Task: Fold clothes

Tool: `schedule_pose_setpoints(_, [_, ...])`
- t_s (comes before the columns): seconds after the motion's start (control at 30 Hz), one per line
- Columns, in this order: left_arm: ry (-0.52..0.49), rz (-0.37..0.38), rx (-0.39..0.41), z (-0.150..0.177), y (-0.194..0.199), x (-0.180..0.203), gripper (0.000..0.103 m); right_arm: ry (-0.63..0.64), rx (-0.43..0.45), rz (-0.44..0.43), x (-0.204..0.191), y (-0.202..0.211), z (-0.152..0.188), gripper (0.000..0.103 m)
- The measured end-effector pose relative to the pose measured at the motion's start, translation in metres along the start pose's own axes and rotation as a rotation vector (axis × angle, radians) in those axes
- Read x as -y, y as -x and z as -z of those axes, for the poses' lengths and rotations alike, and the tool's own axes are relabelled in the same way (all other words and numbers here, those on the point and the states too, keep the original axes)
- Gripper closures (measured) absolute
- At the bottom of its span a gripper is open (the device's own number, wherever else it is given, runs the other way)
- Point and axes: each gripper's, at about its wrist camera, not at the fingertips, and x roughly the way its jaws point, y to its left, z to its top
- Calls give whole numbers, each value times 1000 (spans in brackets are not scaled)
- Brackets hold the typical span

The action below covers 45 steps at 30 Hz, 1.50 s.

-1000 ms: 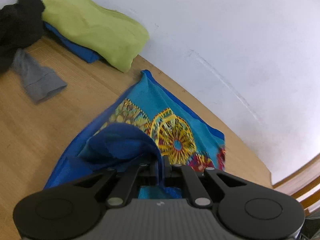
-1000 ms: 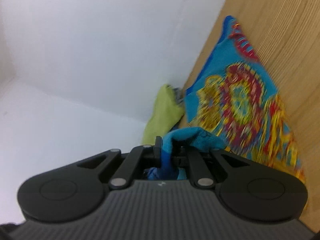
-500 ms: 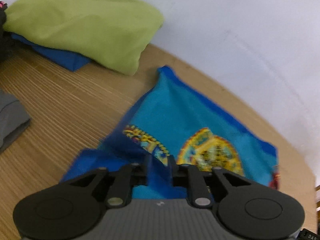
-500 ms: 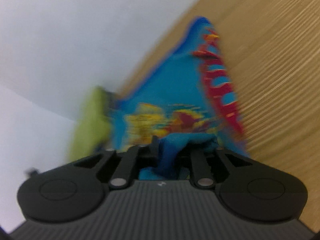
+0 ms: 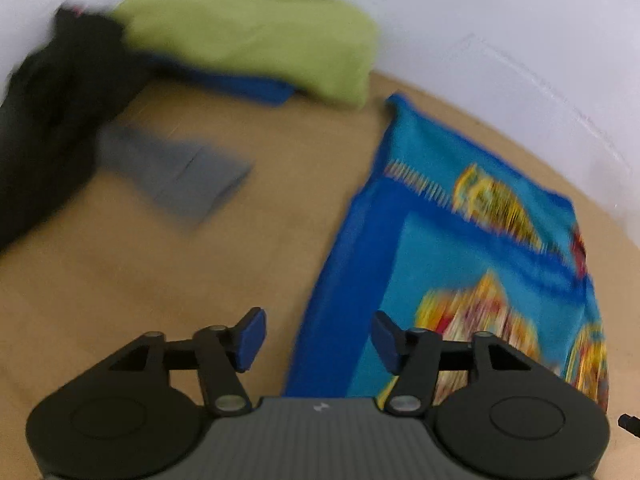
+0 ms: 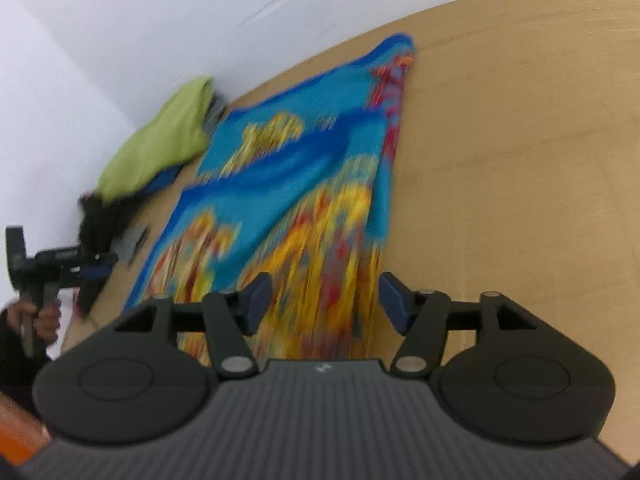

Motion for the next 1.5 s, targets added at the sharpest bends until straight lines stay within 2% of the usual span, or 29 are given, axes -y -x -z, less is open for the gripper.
schedule_pose_setpoints(0.03, [-5, 0, -8, 10, 9, -10, 42, 22, -9, -2, -4, 9, 14, 38])
schedule_pose_setpoints(0.1, [-19, 53, -38, 23, 6, -16, 42, 60, -15, 22, -18, 9, 28, 38])
schedule_pose_setpoints(0.2, [-86, 110, -55, 37, -5, -13, 41, 138, -38, 54, -34, -5, 36, 40])
schedule_pose_setpoints(0.3, [-176, 67, -17, 43, -13, -3, 35, 185, -27, 128, -43, -24, 36, 40])
schedule_pose_setpoints(0.4, [-296, 23, -23, 46, -21, 14, 24, 187, 5, 211, -45, -41, 35, 39])
schedule_pose_setpoints(0.43, [-357, -6, -35, 48, -23, 21, 27, 189, 15, 230, -46, -45, 35, 38])
schedule_pose_setpoints(0.47, [-416, -39, -43, 51, -25, 28, 36, 203, 19, 250, -48, -48, 34, 39])
schedule_pose_setpoints(0.5, [-426, -35, -59, 51, -23, 31, 47, 218, 21, 269, -50, -51, 34, 40])
schedule_pose_setpoints(0.53, [-418, -19, -78, 50, -20, 33, 61, 234, 17, 286, -53, -53, 35, 51])
schedule_pose_setpoints(0.57, [-408, -15, -97, 50, -20, 34, 72, 241, 8, 295, -55, -54, 34, 91])
schedule_pose_setpoints(0.6, [-397, -17, -115, 51, -20, 34, 77, 227, -13, 286, -54, -54, 31, 96])
schedule_pose_setpoints(0.63, [-385, -19, -134, 51, -19, 33, 85, 205, -33, 275, -52, -52, 29, 96])
schedule_pose_setpoints(0.67, [-384, -20, -149, 54, -17, 32, 87, 185, -47, 266, -50, -47, 27, 97])
schedule_pose_setpoints(0.8, [-402, 1, -232, 81, 2, 23, 87, 218, -91, 279, -53, -17, 38, 97])
schedule_pose_setpoints(0.93, [-420, 41, -284, 116, 26, 15, 85, 186, -69, 341, -43, 22, 49, 96])
schedule_pose_setpoints(1.0, [-421, 36, -277, 123, 35, 15, 84, 170, -59, 372, -38, 41, 54, 96])
schedule_pose_setpoints(1.03, [-421, 31, -271, 126, 39, 15, 84, 162, -53, 388, -35, 51, 57, 95])
schedule_pose_setpoints(1.1, [-403, 55, -220, 118, 52, 16, 75, 145, -42, 419, -30, 70, 63, 95])
schedule_pose_setpoints(1.13, [-392, 69, -192, 112, 59, 16, 60, 137, -37, 434, -27, 80, 65, 94])
schedule_pose_setpoints(1.17, [-380, 84, -158, 104, 64, 18, 50, 121, -7, 431, -26, 90, 65, 91])
schedule_pose_setpoints(1.2, [-374, 95, -117, 93, 68, 21, 47, 86, 73, 386, -27, 100, 59, 88])
schedule_pose_setpoints(1.23, [-380, 98, -81, 82, 69, 26, 42, 54, 145, 333, -30, 107, 51, 74])
schedule_pose_setpoints(1.27, [-387, 92, -55, 73, 67, 32, 37, 35, 187, 285, -32, 108, 43, 55])
schedule_pose_setpoints(1.33, [-375, 71, -33, 57, 55, 46, 34, 29, 228, 196, -39, 99, 27, 34])
schedule_pose_setpoints(1.4, [-359, 49, -15, 42, 43, 60, 32, 83, 235, 106, -53, 79, 11, 33])
schedule_pose_setpoints(1.5, [-309, 12, -46, 28, 14, 70, 31, 234, 191, 1, -82, 37, -9, 33])
